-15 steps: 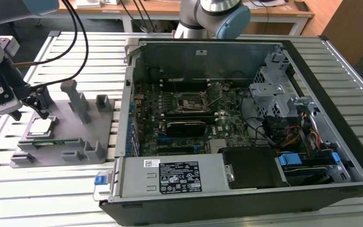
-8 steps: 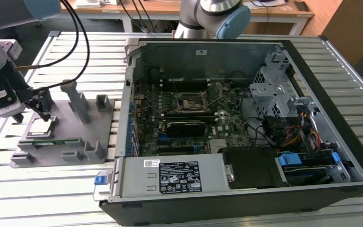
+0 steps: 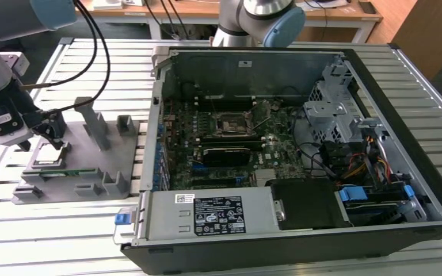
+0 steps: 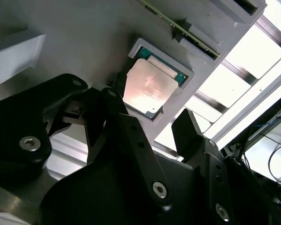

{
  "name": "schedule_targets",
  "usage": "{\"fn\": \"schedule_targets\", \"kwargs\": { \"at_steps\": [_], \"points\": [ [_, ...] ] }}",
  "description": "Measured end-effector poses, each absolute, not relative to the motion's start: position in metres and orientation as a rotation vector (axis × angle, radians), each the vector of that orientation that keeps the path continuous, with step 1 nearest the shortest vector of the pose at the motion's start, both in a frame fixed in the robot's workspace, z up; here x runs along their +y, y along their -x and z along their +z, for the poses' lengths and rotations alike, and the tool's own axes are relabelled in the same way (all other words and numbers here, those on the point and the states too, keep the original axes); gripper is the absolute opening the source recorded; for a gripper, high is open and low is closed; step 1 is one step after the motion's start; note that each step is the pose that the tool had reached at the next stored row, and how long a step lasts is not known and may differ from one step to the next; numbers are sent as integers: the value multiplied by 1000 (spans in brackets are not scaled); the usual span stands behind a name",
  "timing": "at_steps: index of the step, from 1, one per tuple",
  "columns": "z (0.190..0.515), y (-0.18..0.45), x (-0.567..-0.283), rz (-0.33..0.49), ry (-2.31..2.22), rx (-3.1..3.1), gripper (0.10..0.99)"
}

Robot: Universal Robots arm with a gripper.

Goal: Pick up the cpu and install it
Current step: 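Pick up the cpu and move it towards the insertion slot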

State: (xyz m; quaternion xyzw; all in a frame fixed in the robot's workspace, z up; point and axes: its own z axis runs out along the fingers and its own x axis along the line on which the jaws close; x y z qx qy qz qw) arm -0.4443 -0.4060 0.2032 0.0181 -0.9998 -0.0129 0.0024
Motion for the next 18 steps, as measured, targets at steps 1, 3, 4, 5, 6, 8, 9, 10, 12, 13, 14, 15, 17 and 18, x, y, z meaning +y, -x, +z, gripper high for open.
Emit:
{"fn": "schedule_targets", "kwargs": {
  "at_steps": [1,3,4,5,6,8,9,10,12,13,14,15,17,18],
  "points": [
    [202,444,-406,-40,-57,-3136,663],
    [201,444,-406,-40,-57,-3136,663],
    [200,444,-406,-40,-57,-3136,663],
    [200,444,-406,-40,-57,-3136,663],
    [200,443,-406,-40,-57,-3136,663],
    [199,442,-406,-40,-57,-3136,663],
    [199,442,-406,-40,-57,-3136,663],
    [198,442,-406,-40,-57,-3136,663],
    [197,442,-406,-40,-57,-3136,663],
    [196,442,-406,-40,-57,-3136,663],
    [196,442,-406,-40,-57,-3136,663],
    [195,442,-406,-40,-57,-3136,663],
    [194,442,-406,-40,-57,-3136,663],
    [193,442,-406,-40,-57,-3136,663]
  ]
}}
